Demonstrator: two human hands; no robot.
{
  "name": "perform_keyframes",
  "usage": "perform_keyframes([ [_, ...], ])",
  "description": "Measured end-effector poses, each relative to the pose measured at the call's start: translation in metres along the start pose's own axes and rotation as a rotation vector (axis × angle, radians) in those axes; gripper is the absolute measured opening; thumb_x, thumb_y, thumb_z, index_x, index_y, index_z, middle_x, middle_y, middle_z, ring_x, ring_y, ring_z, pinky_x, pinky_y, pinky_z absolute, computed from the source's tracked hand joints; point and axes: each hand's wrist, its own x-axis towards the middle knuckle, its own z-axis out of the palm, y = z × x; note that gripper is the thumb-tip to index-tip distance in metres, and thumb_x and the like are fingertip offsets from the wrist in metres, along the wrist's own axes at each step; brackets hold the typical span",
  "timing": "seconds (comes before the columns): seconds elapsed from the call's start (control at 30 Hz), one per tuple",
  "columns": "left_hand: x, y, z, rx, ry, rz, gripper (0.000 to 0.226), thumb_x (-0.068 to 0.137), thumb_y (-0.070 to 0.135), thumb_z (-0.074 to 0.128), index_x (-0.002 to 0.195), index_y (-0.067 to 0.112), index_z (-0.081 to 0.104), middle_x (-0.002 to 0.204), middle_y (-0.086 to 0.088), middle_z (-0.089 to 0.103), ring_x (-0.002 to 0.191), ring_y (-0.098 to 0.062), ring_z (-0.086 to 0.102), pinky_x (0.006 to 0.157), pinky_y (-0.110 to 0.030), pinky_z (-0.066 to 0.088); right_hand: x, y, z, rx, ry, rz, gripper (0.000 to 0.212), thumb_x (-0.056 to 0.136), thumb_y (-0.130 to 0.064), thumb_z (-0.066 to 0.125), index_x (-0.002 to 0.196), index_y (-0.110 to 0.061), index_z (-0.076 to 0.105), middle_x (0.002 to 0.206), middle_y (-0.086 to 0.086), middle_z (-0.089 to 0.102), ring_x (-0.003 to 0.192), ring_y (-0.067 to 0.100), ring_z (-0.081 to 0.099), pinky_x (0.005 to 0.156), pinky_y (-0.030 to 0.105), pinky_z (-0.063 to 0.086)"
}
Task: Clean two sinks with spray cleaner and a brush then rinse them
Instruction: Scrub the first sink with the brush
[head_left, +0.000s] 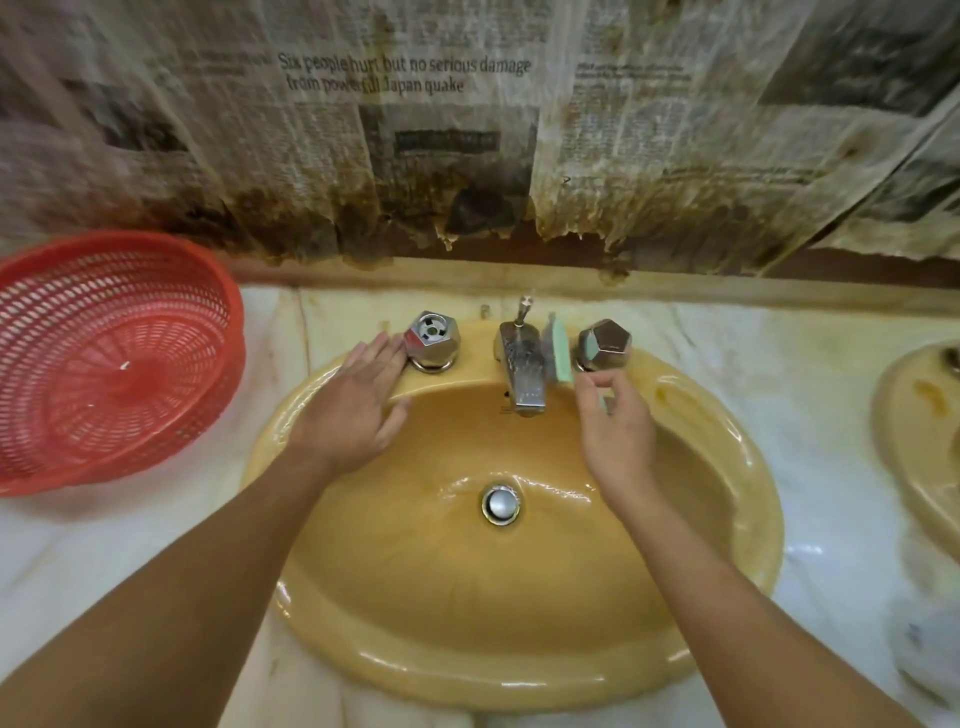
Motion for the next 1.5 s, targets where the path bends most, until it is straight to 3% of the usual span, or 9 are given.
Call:
perform_keyframes([
  [0.2, 0.004, -0.007, 0.005, 0.025, -0.026, 0.024, 0.077, 0.098, 0.051, 0.022, 0.159, 0.003, 0.021, 0.167, -0.012, 0.019, 0.156, -0.021, 0.008, 0.128, -0.037, 0.004, 0.014, -0.005, 0.035, 0.179, 0.01, 0.189, 0.019, 0.102, -0.03, 0.052, 0.089, -0.018, 0.058, 0.076, -0.008, 0.057, 0.068, 0.01, 0.049, 0.054, 0.014, 0.035],
  [0.33, 0.003, -0.004, 0.005, 0.045, -0.014, 0.027, 0.077, 0.098, 0.05, 0.023, 0.158, 0.001, 0.024, 0.166, -0.014, 0.021, 0.156, -0.023, 0.011, 0.127, -0.034, 0.002, 0.015, -0.001, 0.026, 0.245, -0.065, 0.277, 0.022, 0.102, -0.033, 0.052, 0.087, -0.018, 0.058, 0.068, -0.005, 0.05, 0.057, 0.012, 0.041, 0.049, 0.026, 0.031],
  [0.6, 0.003, 0.0, 0.002, 0.037, -0.007, 0.022, 0.079, 0.097, 0.051, 0.022, 0.158, 0.001, 0.024, 0.166, -0.014, 0.022, 0.156, -0.023, 0.012, 0.127, -0.034, 0.002, 0.015, -0.007, 0.013, 0.21, -0.08, 0.28, 0.025, 0.099, -0.035, 0.057, 0.086, -0.014, 0.061, 0.072, -0.004, 0.053, 0.064, 0.015, 0.045, 0.054, 0.028, 0.031],
  [0.77, 0.004, -0.003, 0.003, 0.01, -0.018, 0.023, 0.078, 0.096, 0.051, 0.024, 0.157, 0.003, 0.026, 0.166, -0.012, 0.025, 0.156, -0.022, 0.011, 0.127, -0.036, 0.003, -0.015, -0.01, -0.019, 0.321, -0.124, 0.288, 0.018, 0.091, -0.039, 0.064, 0.083, -0.023, 0.065, 0.056, -0.017, 0.045, 0.056, 0.011, 0.036, 0.053, 0.024, 0.025],
  [0.93, 0.004, -0.003, 0.002, 0.023, -0.031, 0.013, 0.079, 0.096, 0.053, 0.021, 0.159, 0.005, 0.023, 0.167, -0.011, 0.021, 0.156, -0.02, 0.008, 0.128, -0.036, 0.004, -0.047, -0.01, -0.029, 0.509, -0.164, 0.369, 0.012, 0.092, -0.032, 0.065, 0.083, -0.024, 0.065, 0.058, -0.001, 0.032, 0.049, 0.014, 0.021, 0.044, 0.023, 0.016],
  [1.1, 0.004, -0.002, 0.0, 0.008, -0.039, 0.002, 0.081, 0.095, 0.055, 0.019, 0.16, 0.006, 0.021, 0.167, -0.011, 0.019, 0.156, -0.019, 0.007, 0.127, -0.034, 0.002, -0.051, -0.019, -0.026, 0.534, -0.138, 0.391, 0.012, 0.094, -0.029, 0.064, 0.083, -0.025, 0.064, 0.055, -0.003, 0.032, 0.047, 0.012, 0.022, 0.042, 0.021, 0.018],
  [1.2, 0.004, 0.0, -0.002, -0.006, -0.038, -0.002, 0.082, 0.094, 0.056, 0.017, 0.16, 0.006, 0.021, 0.167, -0.012, 0.02, 0.156, -0.02, 0.009, 0.127, -0.032, 0.0, -0.065, -0.022, -0.034, 0.415, -0.123, 0.262, 0.014, 0.095, -0.032, 0.063, 0.082, -0.025, 0.064, 0.055, -0.003, 0.035, 0.048, 0.013, 0.027, 0.044, 0.025, 0.024],
  [1.37, 0.003, 0.0, -0.002, -0.014, -0.029, 0.002, 0.084, 0.093, 0.056, 0.015, 0.16, 0.004, 0.02, 0.167, -0.012, 0.021, 0.156, -0.021, 0.01, 0.126, -0.03, -0.002, -0.082, -0.016, -0.033, -0.182, -0.008, -0.38, 0.003, 0.094, -0.029, 0.067, 0.097, -0.027, 0.065, 0.058, -0.007, 0.058, 0.049, 0.012, 0.049, 0.047, 0.032, 0.04],
  [1.5, 0.002, 0.001, -0.003, -0.006, -0.016, -0.002, 0.086, 0.091, 0.056, 0.012, 0.159, 0.005, 0.02, 0.167, -0.011, 0.019, 0.156, -0.022, 0.011, 0.126, -0.032, -0.001, -0.077, -0.021, -0.026, -0.569, -0.055, -0.712, 0.011, 0.096, -0.033, 0.064, 0.1, -0.022, 0.062, 0.064, -0.005, 0.061, 0.05, 0.022, 0.057, 0.039, 0.032, 0.043],
])
